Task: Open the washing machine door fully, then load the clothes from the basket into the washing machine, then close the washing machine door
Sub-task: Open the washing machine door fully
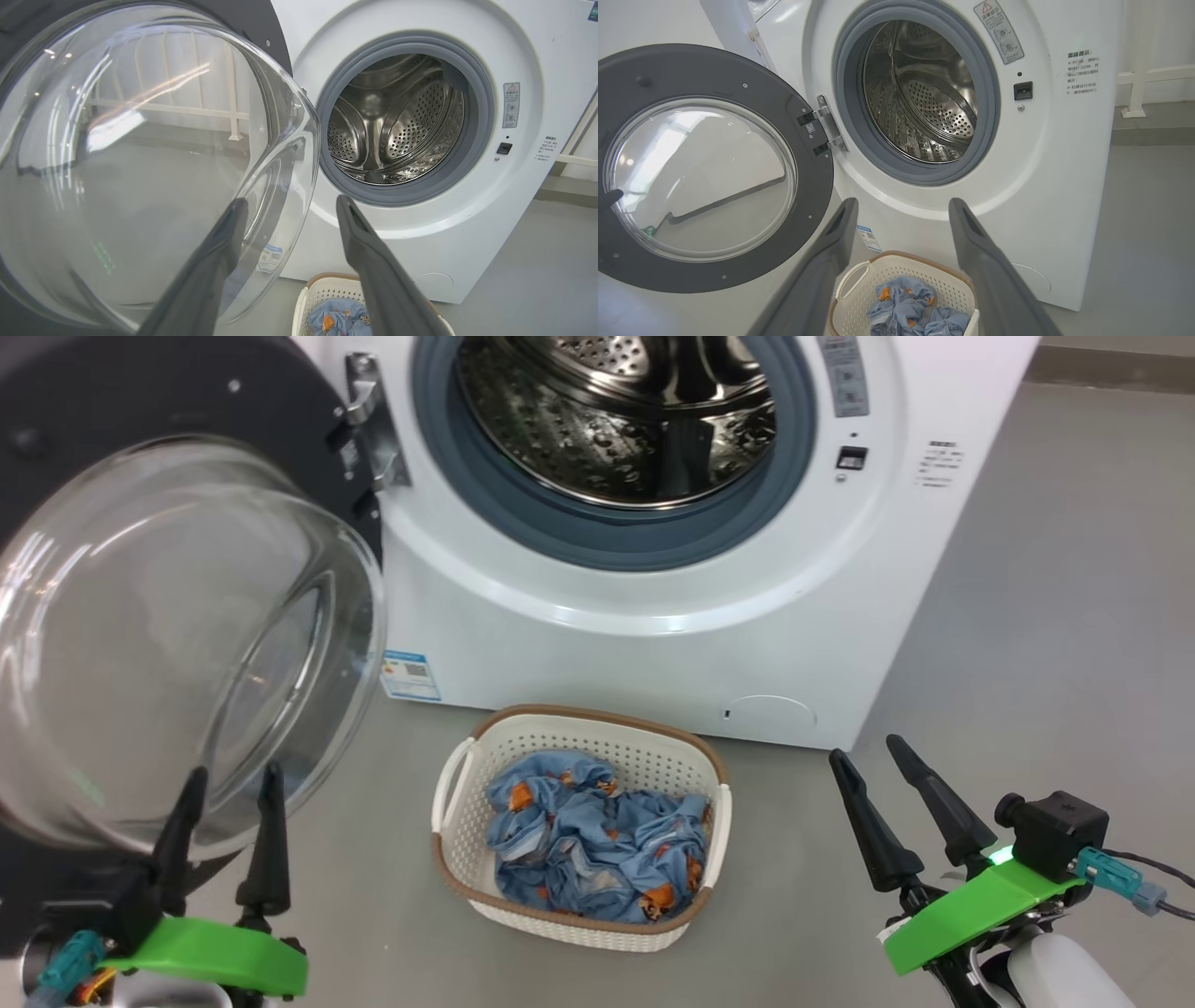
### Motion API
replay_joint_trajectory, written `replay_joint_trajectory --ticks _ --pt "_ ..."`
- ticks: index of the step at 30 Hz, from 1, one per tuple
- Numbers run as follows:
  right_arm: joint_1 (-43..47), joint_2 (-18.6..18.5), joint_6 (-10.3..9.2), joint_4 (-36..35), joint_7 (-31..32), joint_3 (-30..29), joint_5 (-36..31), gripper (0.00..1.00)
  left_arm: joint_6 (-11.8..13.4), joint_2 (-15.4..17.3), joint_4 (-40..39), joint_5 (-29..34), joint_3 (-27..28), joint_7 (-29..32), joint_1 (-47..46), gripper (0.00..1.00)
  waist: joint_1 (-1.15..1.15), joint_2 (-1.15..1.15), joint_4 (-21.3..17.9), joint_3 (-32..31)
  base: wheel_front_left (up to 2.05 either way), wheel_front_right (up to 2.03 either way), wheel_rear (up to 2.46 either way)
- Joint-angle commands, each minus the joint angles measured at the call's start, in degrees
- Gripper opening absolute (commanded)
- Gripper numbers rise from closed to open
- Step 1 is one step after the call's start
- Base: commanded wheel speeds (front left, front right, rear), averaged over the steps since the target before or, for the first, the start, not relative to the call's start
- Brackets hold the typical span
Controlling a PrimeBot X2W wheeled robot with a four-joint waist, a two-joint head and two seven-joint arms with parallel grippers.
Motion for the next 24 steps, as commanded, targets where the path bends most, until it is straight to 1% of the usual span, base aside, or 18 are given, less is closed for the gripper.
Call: replay_joint_trajectory --ticks 1,8,12,24 --pt "-0.2 -0.5 0.09 -1.6 -0.7 1.0 -0.2 1.0 0.7 1.3 -1.7 0.0 1.9 -0.3 -0.6 1.0 0.0 0.0 -2.0 -0.3 0.0 0.0 0.0" --pt "-0.3 -1.2 0.09 -2.0 -0.7 1.2 -0.3 1.0 1.2 0.6 -2.5 -0.1 1.5 -0.7 0.2 1.0 0.0 0.0 -5.0 -0.4 0.0 0.0 0.0" --pt "-0.6 -1.6 0.09 -2.3 -0.7 1.4 -0.5 1.0 0.9 0.3 -2.7 -0.2 1.2 -1.1 0.6 1.0 0.0 0.0 -6.7 -0.3 0.0 0.0 0.0" --pt "-1.2 -2.7 0.09 -3.0 -0.7 0.5 -1.1 1.0 1.4 -0.8 -3.3 0.1 2.5 -2.5 2.7 1.0 0.0 0.0 -12.2 0.0 0.0 0.0 0.0"
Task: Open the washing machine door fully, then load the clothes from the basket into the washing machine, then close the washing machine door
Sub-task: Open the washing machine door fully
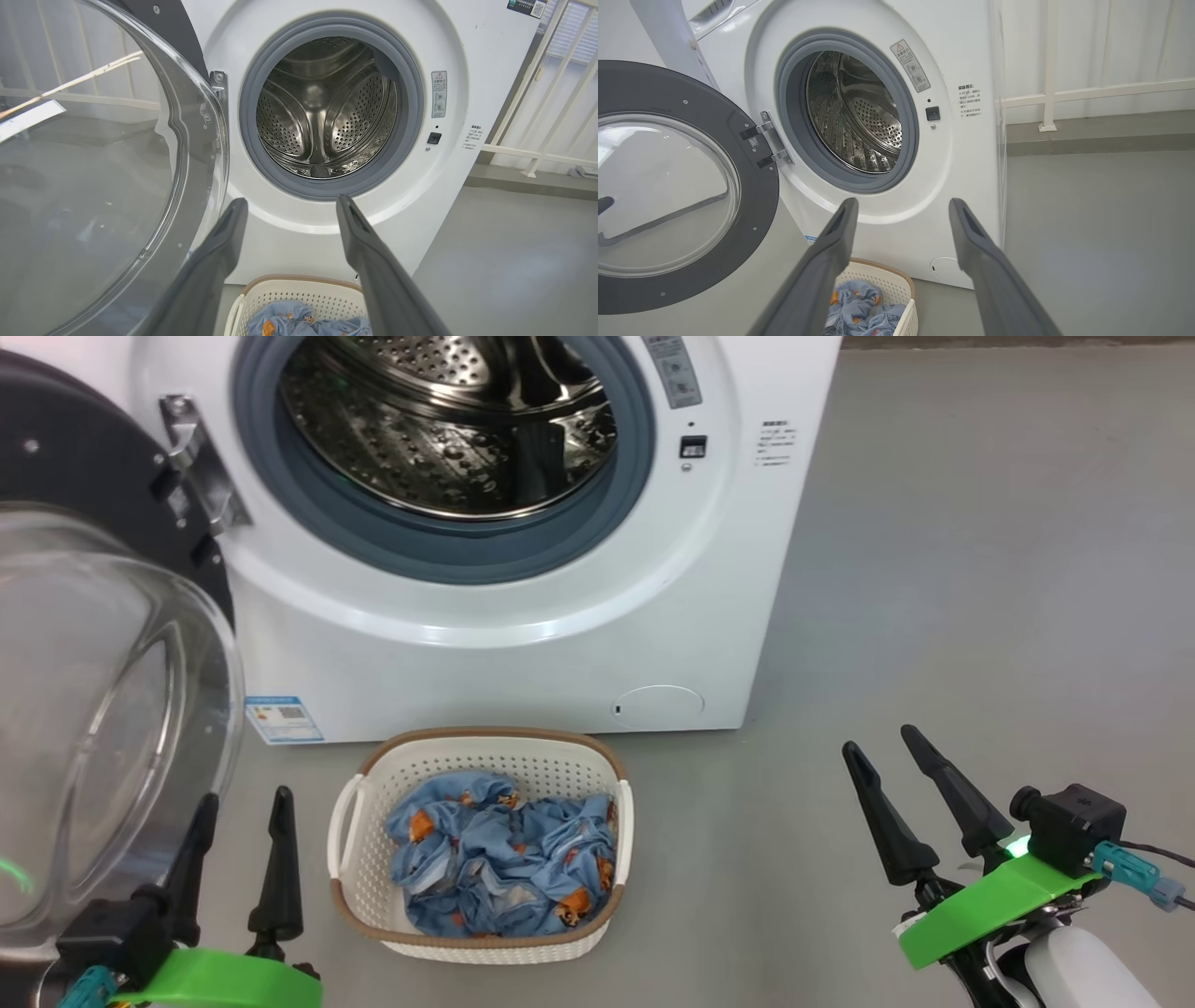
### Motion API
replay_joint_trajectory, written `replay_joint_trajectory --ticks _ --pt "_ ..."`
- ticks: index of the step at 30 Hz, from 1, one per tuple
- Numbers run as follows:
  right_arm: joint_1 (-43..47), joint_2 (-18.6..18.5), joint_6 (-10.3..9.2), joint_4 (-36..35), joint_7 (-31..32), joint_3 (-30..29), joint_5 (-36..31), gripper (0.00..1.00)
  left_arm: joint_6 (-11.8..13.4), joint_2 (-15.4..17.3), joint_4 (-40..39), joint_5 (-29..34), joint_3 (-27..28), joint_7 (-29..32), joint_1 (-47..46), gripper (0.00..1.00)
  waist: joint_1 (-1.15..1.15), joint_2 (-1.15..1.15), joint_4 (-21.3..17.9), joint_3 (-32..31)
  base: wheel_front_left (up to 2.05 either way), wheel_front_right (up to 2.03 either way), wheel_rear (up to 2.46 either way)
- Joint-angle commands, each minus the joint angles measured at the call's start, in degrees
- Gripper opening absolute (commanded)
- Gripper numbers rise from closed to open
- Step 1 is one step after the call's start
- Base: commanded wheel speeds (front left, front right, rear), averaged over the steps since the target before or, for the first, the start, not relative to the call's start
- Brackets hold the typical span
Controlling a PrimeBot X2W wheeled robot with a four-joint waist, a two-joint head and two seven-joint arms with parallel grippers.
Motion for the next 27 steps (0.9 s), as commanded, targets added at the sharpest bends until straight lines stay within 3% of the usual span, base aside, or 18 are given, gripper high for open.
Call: replay_joint_trajectory --ticks 1,13,27 --pt "-1.1 -0.7 0.09 -1.6 -0.7 0.6 -0.6 1.0 0.6 1.1 -1.5 0.2 2.4 -0.8 -0.8 1.0 0.0 0.0 -1.4 -0.2 0.0 0.0 0.0" --pt "-0.9 -1.2 0.09 -1.6 -0.7 0.2 -1.1 1.0 1.3 0.3 -1.5 2.3 3.2 -1.1 1.5 1.0 0.0 0.0 -3.5 -1.6 0.0 0.0 0.0" --pt "0.2 -1.3 0.09 -1.2 -0.7 -2.6 -2.2 1.0 0.9 -0.6 -2.3 4.1 4.0 -1.2 2.8 1.0 0.0 0.0 -2.7 -2.6 0.0 0.0 0.0"
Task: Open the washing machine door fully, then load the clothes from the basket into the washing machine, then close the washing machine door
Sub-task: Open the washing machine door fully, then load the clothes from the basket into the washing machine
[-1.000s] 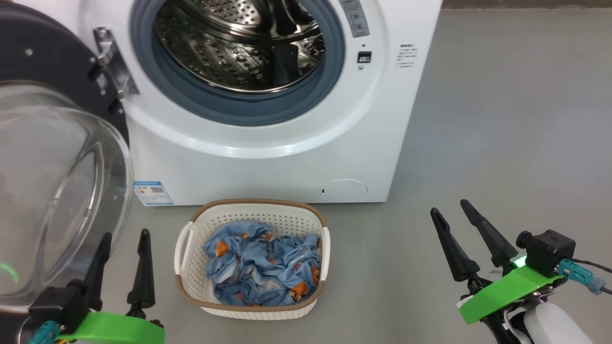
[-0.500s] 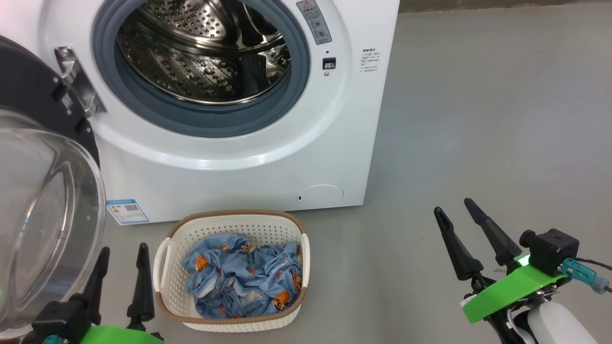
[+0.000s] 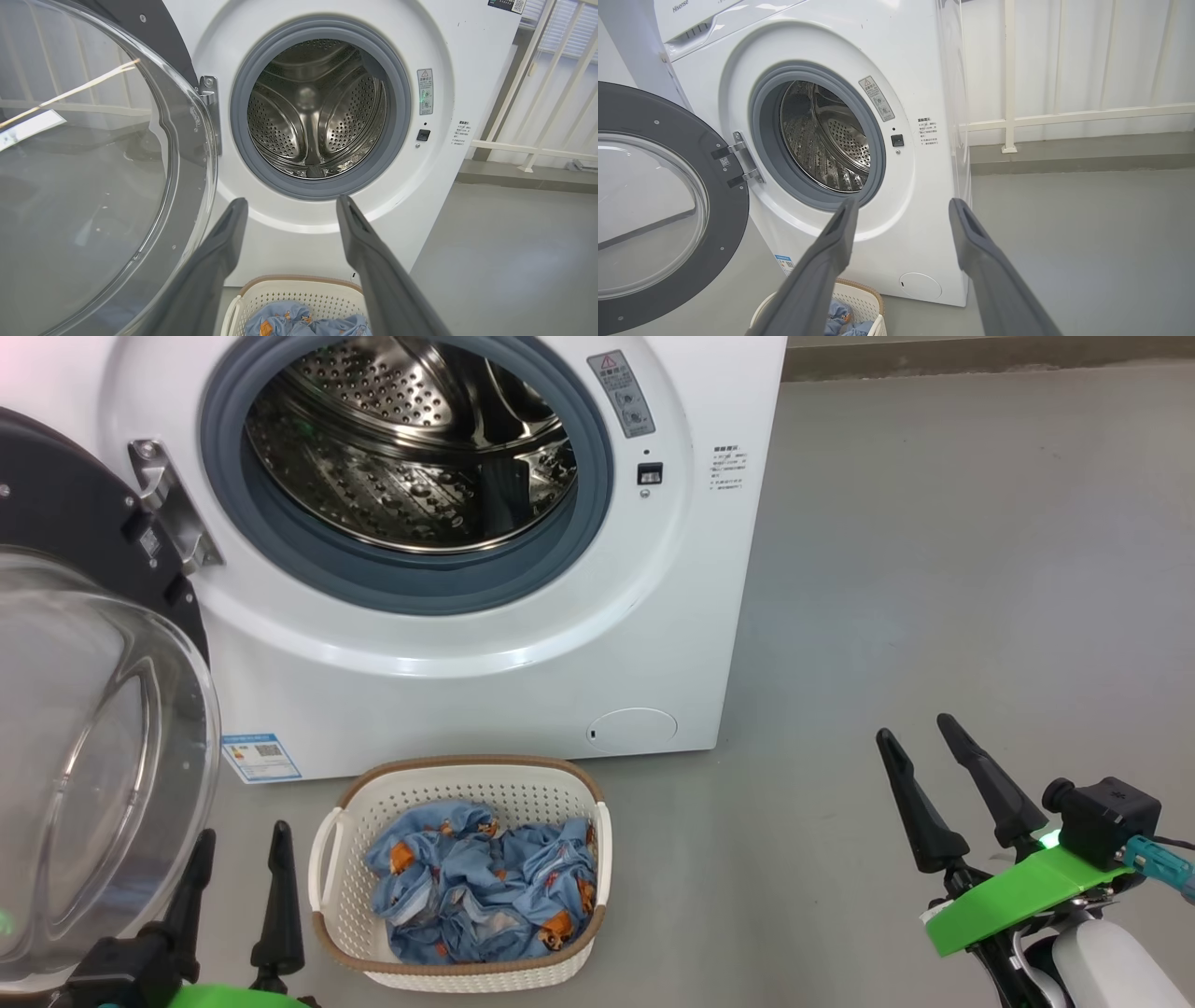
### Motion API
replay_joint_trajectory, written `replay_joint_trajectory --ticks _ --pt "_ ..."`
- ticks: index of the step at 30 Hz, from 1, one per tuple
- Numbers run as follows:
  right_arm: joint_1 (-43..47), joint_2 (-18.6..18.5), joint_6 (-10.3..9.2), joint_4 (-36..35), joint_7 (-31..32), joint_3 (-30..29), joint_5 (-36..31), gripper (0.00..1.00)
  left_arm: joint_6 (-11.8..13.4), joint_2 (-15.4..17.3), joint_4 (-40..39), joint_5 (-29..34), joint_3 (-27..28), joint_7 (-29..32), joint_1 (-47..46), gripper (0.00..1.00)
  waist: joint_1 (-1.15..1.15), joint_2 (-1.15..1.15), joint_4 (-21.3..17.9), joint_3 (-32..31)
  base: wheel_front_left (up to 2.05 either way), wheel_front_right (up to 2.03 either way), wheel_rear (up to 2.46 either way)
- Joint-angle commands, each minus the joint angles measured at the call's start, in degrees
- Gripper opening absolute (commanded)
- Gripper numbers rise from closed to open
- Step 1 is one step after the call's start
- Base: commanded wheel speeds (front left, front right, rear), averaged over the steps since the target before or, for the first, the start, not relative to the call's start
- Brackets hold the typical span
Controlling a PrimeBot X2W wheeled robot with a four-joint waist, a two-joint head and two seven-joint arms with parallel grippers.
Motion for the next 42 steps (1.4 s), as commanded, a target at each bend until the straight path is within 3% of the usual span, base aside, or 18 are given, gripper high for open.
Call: replay_joint_trajectory --ticks 1,42 --pt "0.1 -0.8 0.09 -1.2 -0.7 0.5 -0.8 1.0 -0.1 1.0 -1.7 1.0 2.3 -0.5 -1.0 1.0 0.0 0.0 0.1 0.0 0.0 0.0 0.0" --pt "0.5 0.5 0.09 -1.6 -0.7 -1.7 -2.1 1.0 -1.1 -0.2 -1.3 3.0 3.8 -0.5 -1.5 1.0 0.0 0.0 0.8 0.4 0.0 0.0 0.0"
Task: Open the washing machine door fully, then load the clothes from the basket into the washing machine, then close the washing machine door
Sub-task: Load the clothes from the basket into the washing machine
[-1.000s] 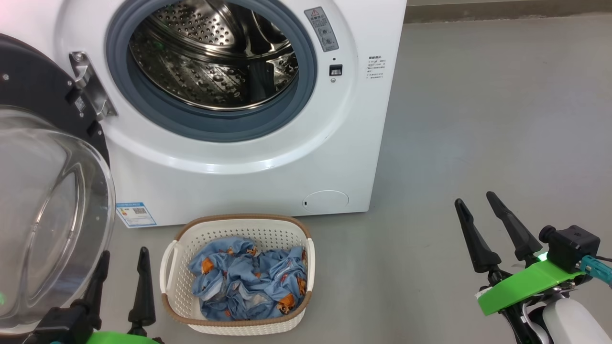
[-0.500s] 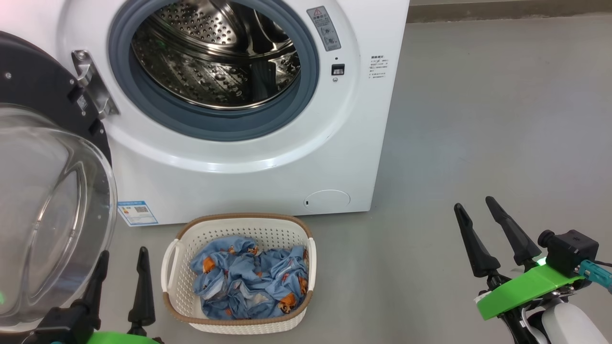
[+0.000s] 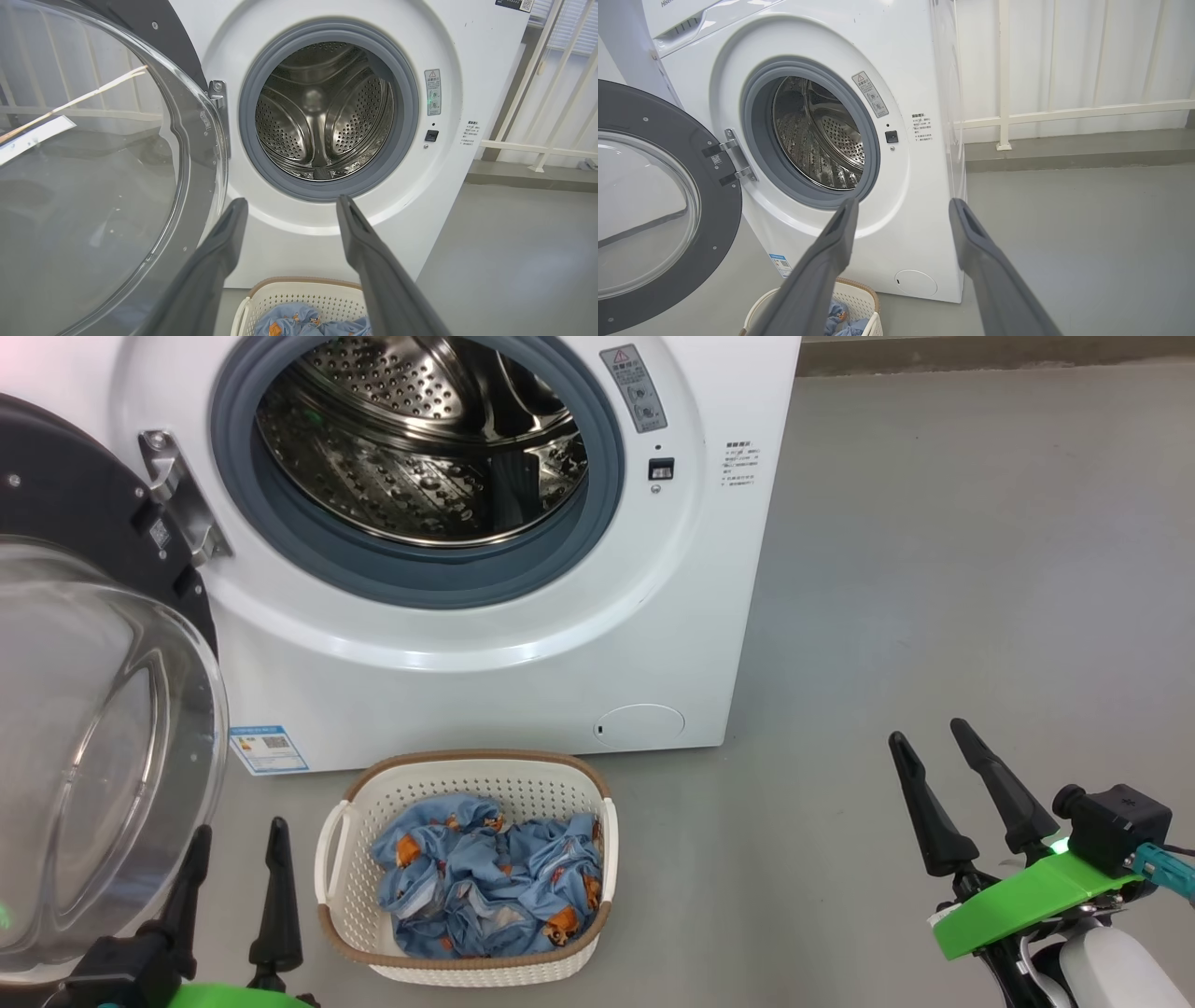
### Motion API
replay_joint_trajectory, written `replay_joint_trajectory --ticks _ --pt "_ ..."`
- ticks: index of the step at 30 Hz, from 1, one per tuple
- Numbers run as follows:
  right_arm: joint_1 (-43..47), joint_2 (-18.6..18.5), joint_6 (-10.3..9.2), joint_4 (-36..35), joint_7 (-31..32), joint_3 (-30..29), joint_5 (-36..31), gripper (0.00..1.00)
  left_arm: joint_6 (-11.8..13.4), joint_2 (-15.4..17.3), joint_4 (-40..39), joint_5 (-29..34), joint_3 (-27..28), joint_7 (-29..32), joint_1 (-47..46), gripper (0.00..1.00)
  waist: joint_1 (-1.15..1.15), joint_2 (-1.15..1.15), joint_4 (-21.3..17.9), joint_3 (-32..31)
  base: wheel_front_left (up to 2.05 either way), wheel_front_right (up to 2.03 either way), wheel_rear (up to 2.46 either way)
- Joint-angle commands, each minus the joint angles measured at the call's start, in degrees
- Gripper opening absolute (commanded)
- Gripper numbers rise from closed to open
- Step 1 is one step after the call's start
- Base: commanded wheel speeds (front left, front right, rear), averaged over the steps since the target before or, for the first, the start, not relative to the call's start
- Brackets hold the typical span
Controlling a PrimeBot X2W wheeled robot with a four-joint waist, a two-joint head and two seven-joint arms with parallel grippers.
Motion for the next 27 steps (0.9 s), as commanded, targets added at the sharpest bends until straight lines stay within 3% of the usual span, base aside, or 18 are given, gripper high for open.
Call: replay_joint_trajectory --ticks 1,11,27 --pt "-0.5 -0.3 0.09 -1.6 -0.7 0.6 -0.5 1.0 -0.6 0.8 -1.2 0.7 2.3 -0.5 -1.5 1.0 0.0 0.0 0.0 0.0 0.0 0.0 0.0" --pt "-0.4 -0.3 0.09 -1.7 -0.7 0.6 -0.4 1.0 -0.6 0.6 -0.9 0.8 2.4 -0.5 -1.5 1.0 0.0 0.0 0.1 0.1 0.14 -0.14 0.0" --pt "-0.4 -0.2 0.09 -1.7 -0.7 0.4 -0.4 1.0 -0.5 0.5 -0.8 0.8 2.3 -0.5 -1.7 1.0 0.0 0.0 0.3 0.3 0.95 -0.95 0.0"
